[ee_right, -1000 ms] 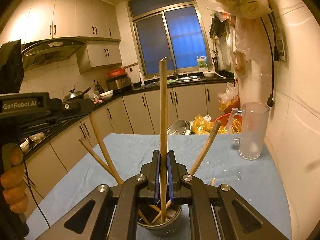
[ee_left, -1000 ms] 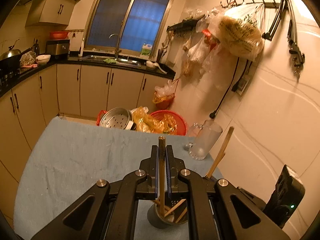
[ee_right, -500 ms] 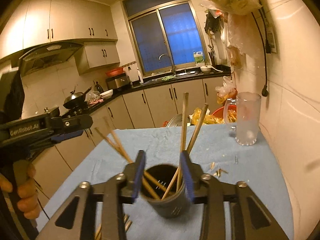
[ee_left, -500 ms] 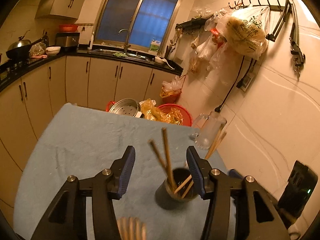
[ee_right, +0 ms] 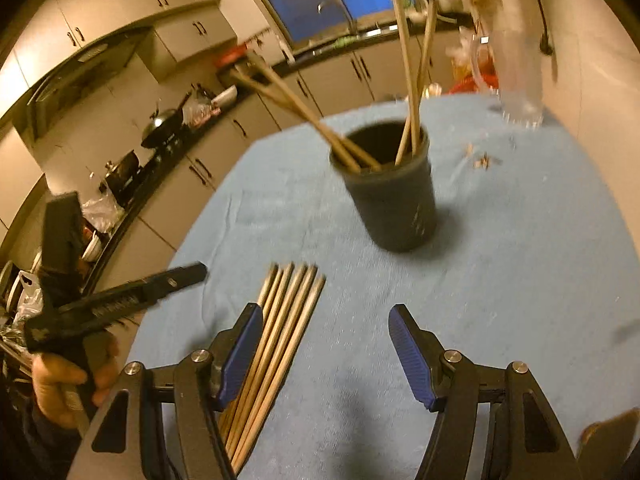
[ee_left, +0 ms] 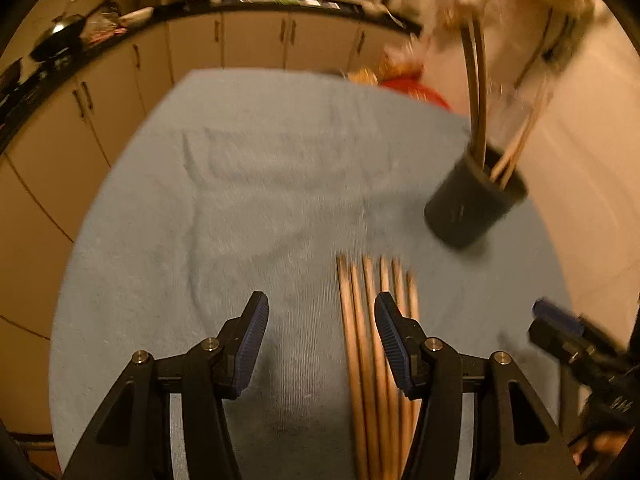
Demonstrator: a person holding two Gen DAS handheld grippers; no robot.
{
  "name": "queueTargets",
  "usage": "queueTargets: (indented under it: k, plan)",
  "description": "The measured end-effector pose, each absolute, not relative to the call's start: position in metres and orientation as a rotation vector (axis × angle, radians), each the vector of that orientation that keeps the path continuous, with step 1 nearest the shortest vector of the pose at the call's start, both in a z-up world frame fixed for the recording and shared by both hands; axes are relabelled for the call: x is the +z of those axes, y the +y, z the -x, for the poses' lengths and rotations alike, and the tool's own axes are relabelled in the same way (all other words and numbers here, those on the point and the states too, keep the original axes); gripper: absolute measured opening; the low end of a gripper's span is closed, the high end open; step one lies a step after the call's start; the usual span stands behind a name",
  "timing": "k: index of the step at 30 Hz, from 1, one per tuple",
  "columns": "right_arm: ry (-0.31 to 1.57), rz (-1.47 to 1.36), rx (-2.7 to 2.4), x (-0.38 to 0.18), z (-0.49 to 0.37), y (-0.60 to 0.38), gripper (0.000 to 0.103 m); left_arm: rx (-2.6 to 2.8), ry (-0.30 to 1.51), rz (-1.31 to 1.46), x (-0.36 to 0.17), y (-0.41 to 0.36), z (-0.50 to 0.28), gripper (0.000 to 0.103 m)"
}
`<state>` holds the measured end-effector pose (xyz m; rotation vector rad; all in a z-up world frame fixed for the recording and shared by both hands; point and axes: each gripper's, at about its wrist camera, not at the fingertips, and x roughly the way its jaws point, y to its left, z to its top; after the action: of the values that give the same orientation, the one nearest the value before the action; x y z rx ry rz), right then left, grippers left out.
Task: Organize utensils
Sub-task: 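Grasp a wooden chopstick from the row with the left tool while the right tool grasps another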
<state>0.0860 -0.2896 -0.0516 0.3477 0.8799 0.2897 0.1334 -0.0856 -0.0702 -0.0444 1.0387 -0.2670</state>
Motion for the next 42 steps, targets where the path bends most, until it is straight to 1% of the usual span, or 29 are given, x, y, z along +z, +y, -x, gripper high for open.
queueTargets:
  k: [4,8,11,14,18,22,24,26,27,29,32,36,39,41,42]
  plan:
    - [0.897,-0.346,0.281,-0.054,-0.090,-0.290,0.068,-0.273,1.098,0.024,-0.090,-0.094,-0.145,0.055]
    - [0.893,-0.344,0.263,-0.049,-0.092,-0.295,0.068,-0.300,1.135,0.118,-0.098,-0.095,-0.163,0.045]
    - [0.900,-0.354,0.254,-0.050,-0.093,-0.296,0.069,-0.293,1.139,0.136,-0.098,-0.097,-0.173,0.040]
    - [0.910,-0.356,0.249,-0.054,-0.093,-0.296,0.068,-0.295,1.146,0.127,-0.098,-0.104,-0.185,0.038]
    - [0.919,-0.351,0.250,-0.056,-0.094,-0.295,0.069,-0.287,1.172,0.106,-0.101,-0.112,-0.199,0.028]
    - [0.928,-0.335,0.251,-0.058,-0.098,-0.289,0.068,-0.274,1.188,0.097,-0.110,-0.117,-0.204,0.023]
    - [0.935,-0.322,0.251,-0.060,-0.103,-0.285,0.068,-0.266,1.207,0.088,-0.117,-0.118,-0.207,0.015]
    - [0.942,-0.311,0.249,-0.061,-0.109,-0.281,0.068,-0.260,1.192,0.067,-0.119,-0.118,-0.206,0.008]
    - [0.948,-0.306,0.249,-0.063,-0.114,-0.277,0.067,-0.265,1.191,0.062,-0.119,-0.117,-0.206,0.008]
    - [0.971,-0.308,0.251,-0.069,-0.126,-0.271,0.053,-0.281,1.201,0.053,-0.119,-0.114,-0.206,0.008]
    - [1.046,-0.372,0.258,-0.086,-0.146,-0.263,0.040,-0.299,1.205,0.052,-0.118,-0.101,-0.201,0.008]
    - [1.114,-0.422,0.253,-0.102,-0.166,-0.253,0.032,-0.310,1.213,0.090,-0.119,-0.078,-0.197,0.008]
    - [1.144,-0.362,0.223,-0.108,-0.176,-0.238,0.026,-0.318,1.209,0.116,-0.121,-0.071,-0.194,0.008]
    - [1.144,-0.304,0.189,-0.108,-0.181,-0.230,0.020,-0.328,1.203,0.135,-0.121,-0.068,-0.194,0.008]
    - [1.148,-0.292,0.180,-0.108,-0.182,-0.228,0.020,-0.328,1.201,0.135,-0.122,-0.069,-0.193,0.009]
